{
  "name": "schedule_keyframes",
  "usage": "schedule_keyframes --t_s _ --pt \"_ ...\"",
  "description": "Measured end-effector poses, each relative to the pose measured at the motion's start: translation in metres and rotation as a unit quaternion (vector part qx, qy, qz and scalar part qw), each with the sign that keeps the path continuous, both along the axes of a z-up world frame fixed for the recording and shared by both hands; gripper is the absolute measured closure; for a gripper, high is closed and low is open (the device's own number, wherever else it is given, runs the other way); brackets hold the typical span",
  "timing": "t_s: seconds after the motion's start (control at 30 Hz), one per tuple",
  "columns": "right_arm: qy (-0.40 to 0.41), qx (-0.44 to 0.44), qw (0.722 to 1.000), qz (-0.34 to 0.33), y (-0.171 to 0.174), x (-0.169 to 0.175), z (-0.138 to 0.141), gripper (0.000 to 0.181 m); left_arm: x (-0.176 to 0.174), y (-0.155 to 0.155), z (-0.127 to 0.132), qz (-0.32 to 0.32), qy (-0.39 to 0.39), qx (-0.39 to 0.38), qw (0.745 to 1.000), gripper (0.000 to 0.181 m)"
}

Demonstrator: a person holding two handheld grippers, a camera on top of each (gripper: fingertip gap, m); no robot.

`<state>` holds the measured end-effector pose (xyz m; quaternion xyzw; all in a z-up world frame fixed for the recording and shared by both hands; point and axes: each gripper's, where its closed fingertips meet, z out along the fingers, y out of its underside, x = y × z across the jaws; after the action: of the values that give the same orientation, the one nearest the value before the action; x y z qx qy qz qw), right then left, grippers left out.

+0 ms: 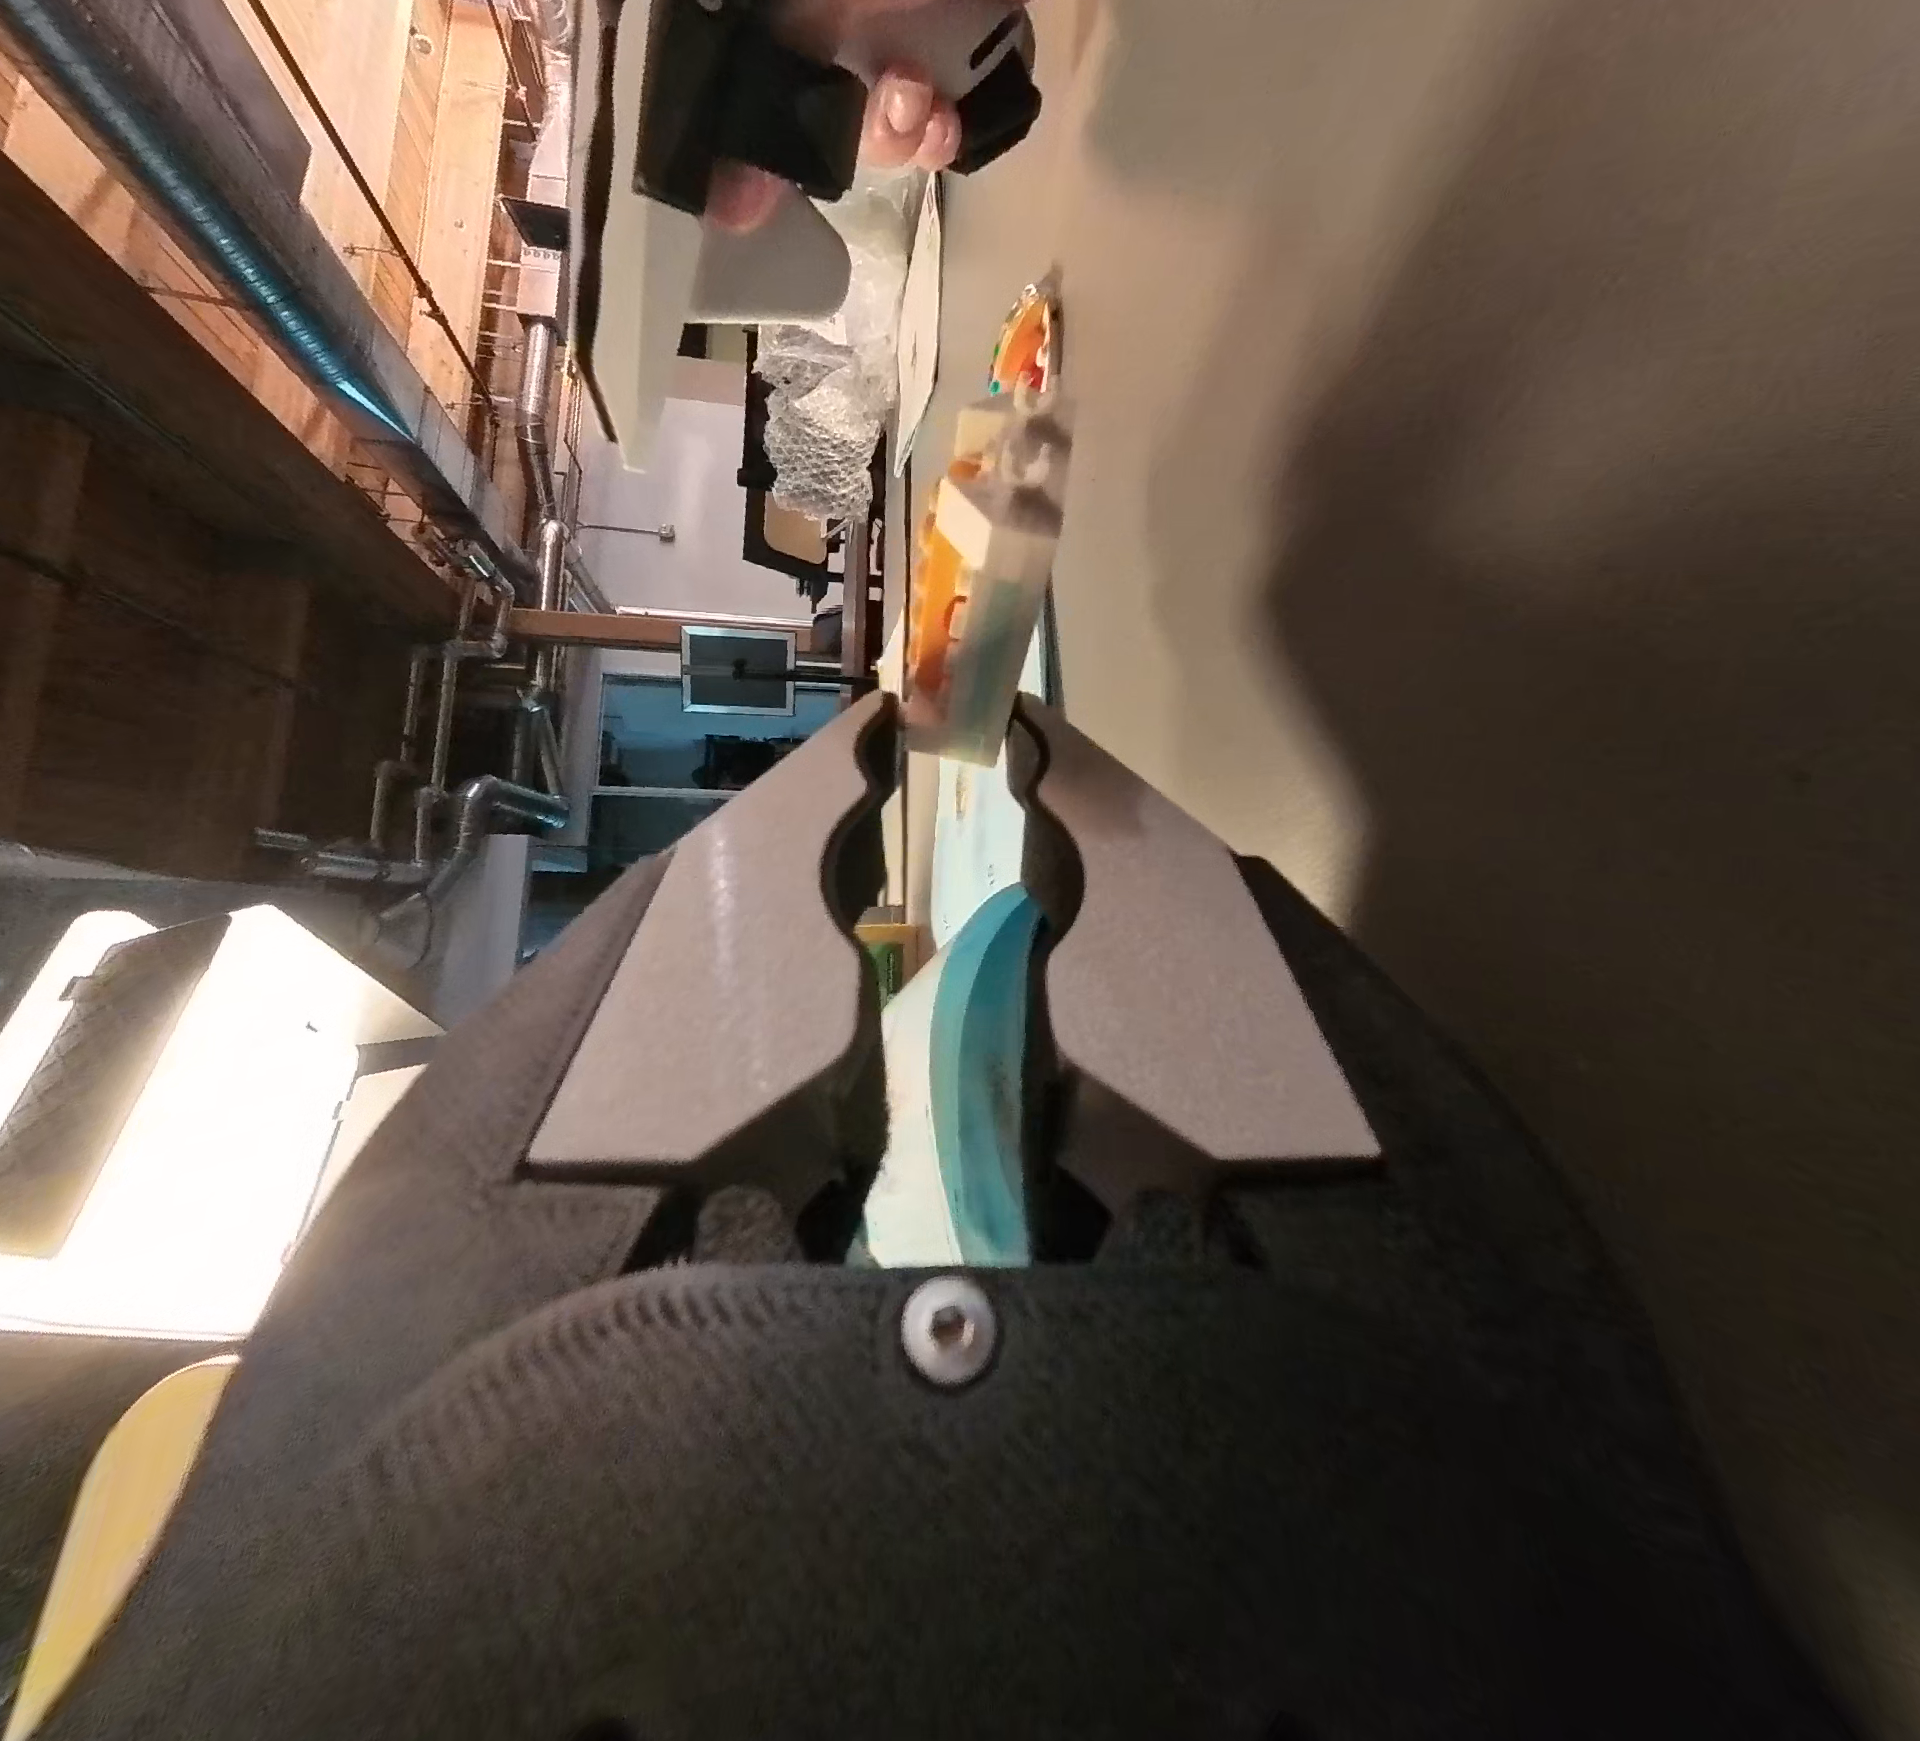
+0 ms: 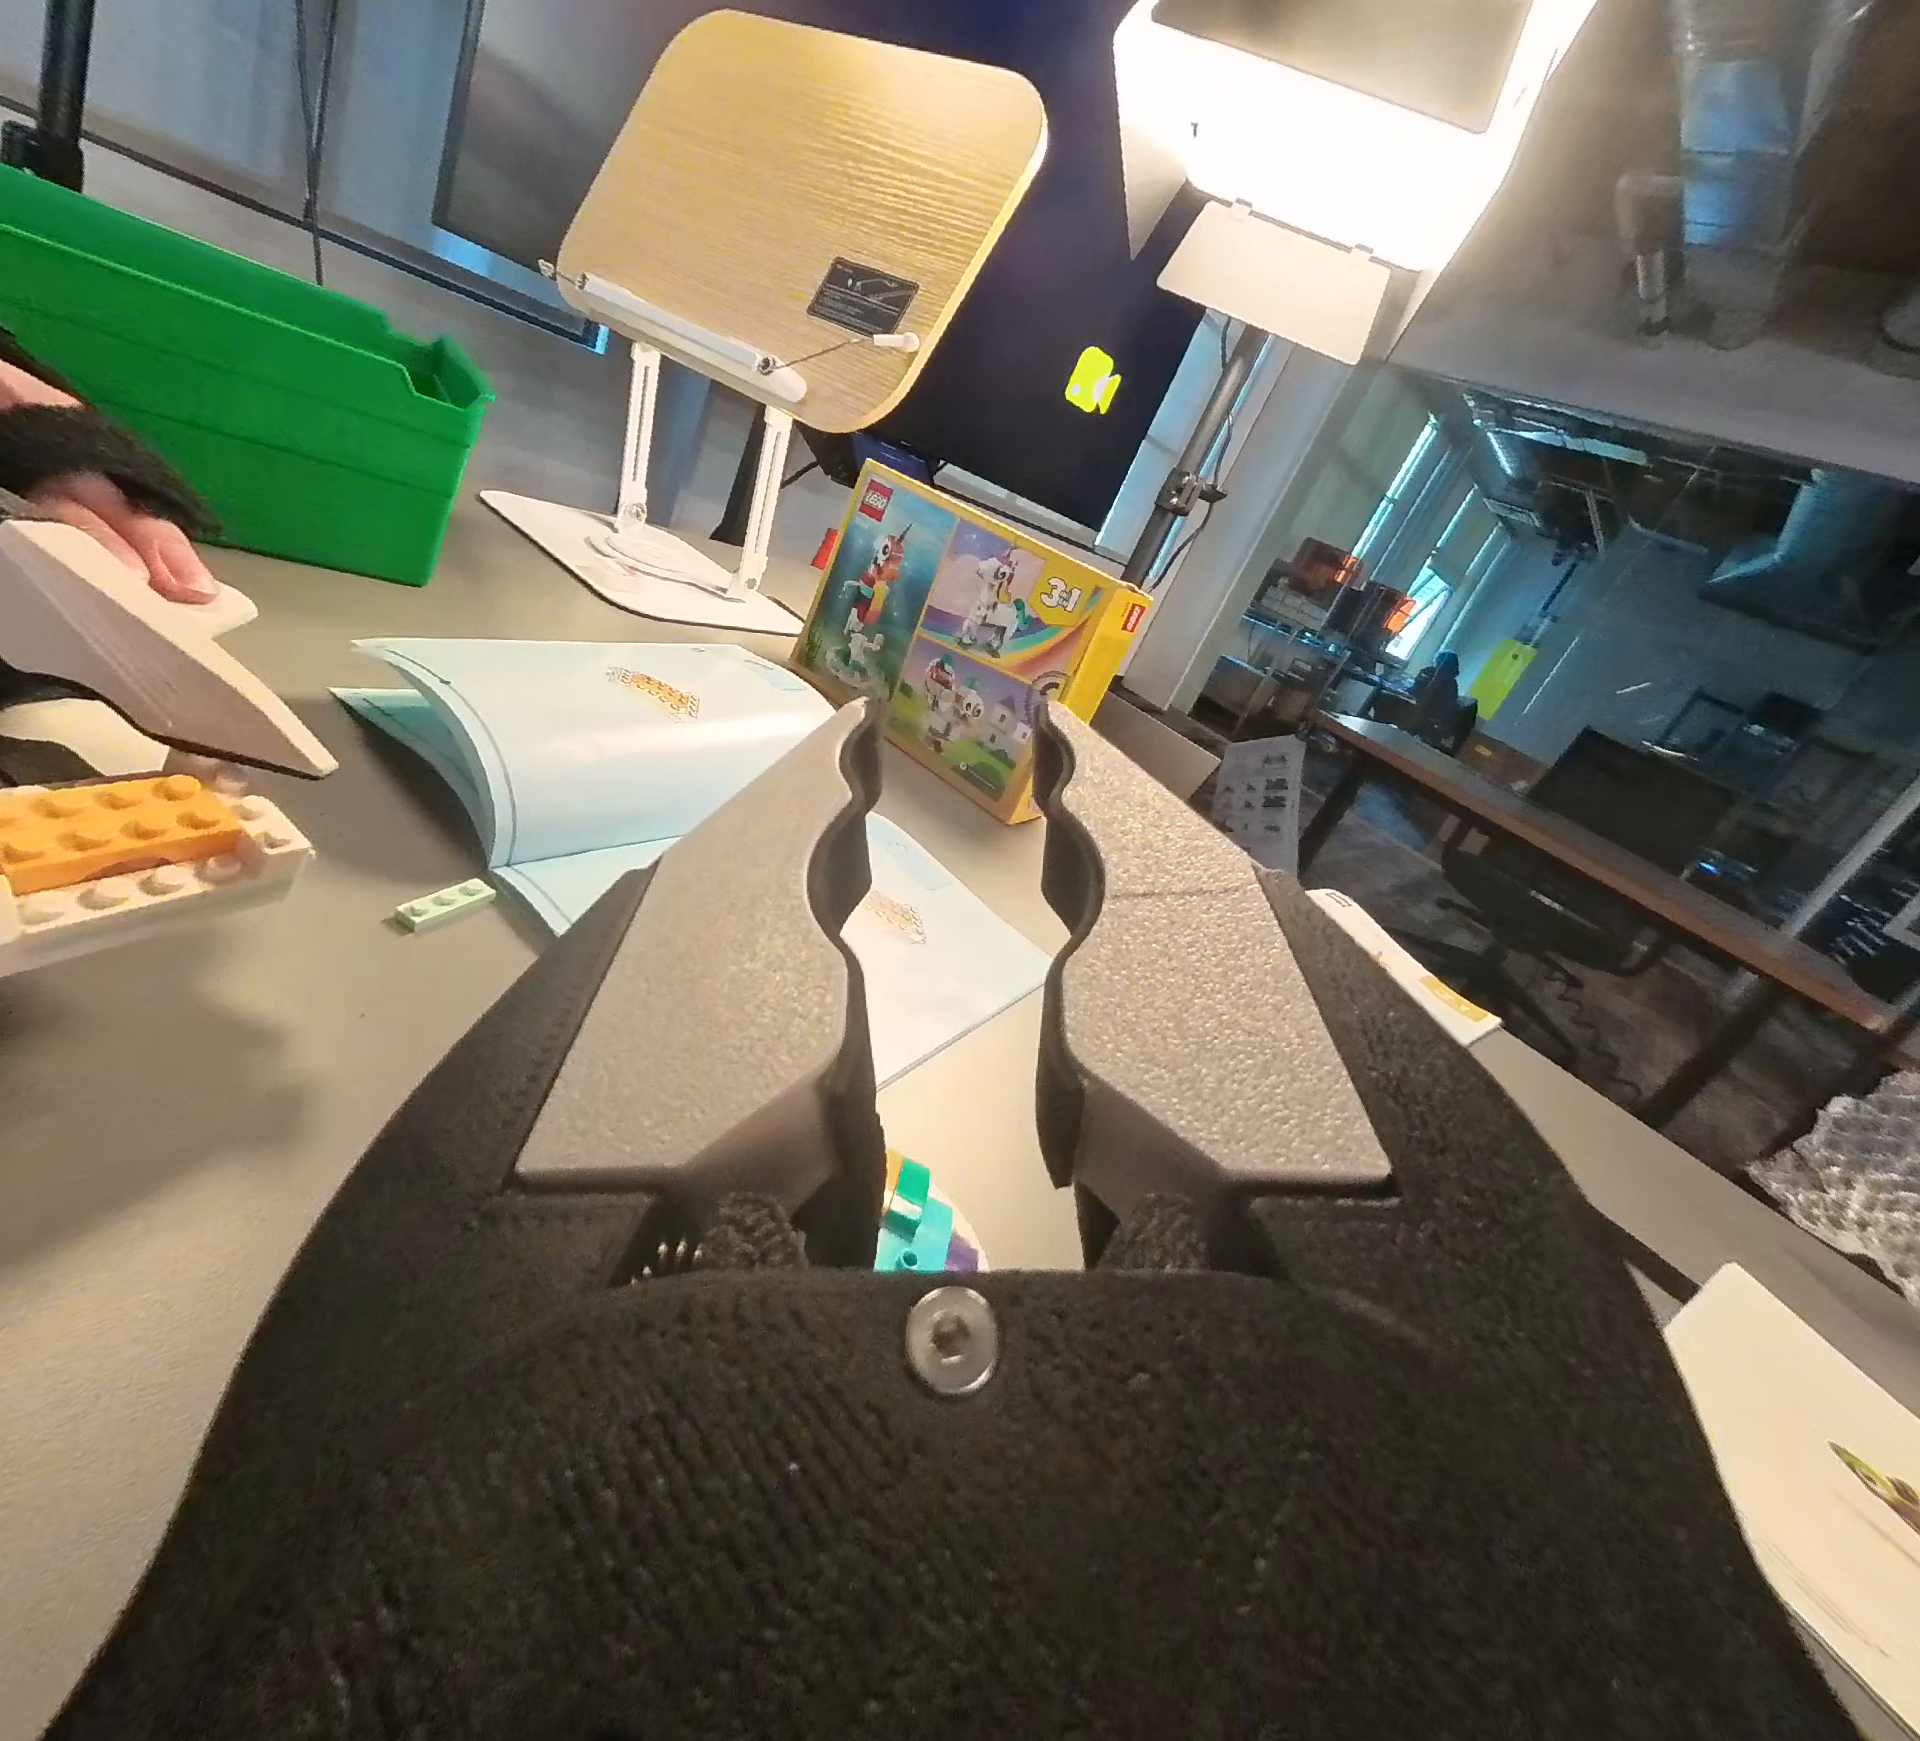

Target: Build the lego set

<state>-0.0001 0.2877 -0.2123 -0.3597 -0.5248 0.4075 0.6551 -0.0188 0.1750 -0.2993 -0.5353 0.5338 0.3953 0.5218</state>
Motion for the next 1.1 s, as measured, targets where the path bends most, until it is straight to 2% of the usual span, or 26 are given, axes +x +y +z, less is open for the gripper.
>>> schedule_keyframes --t_s 0.8,1.1 --pt "-0.007 0.001 1.000 0.005 -0.002 -0.001 -0.002 0.154 -0.005 0.000 -0.002 0.007 -0.020 -0.012 1.000 0.162" --pt "-0.009 0.000 1.000 0.006 -0.001 -0.002 -0.003 0.155 0.007 -0.005 -0.014 -0.014 0.048 -0.032 0.998 0.162"
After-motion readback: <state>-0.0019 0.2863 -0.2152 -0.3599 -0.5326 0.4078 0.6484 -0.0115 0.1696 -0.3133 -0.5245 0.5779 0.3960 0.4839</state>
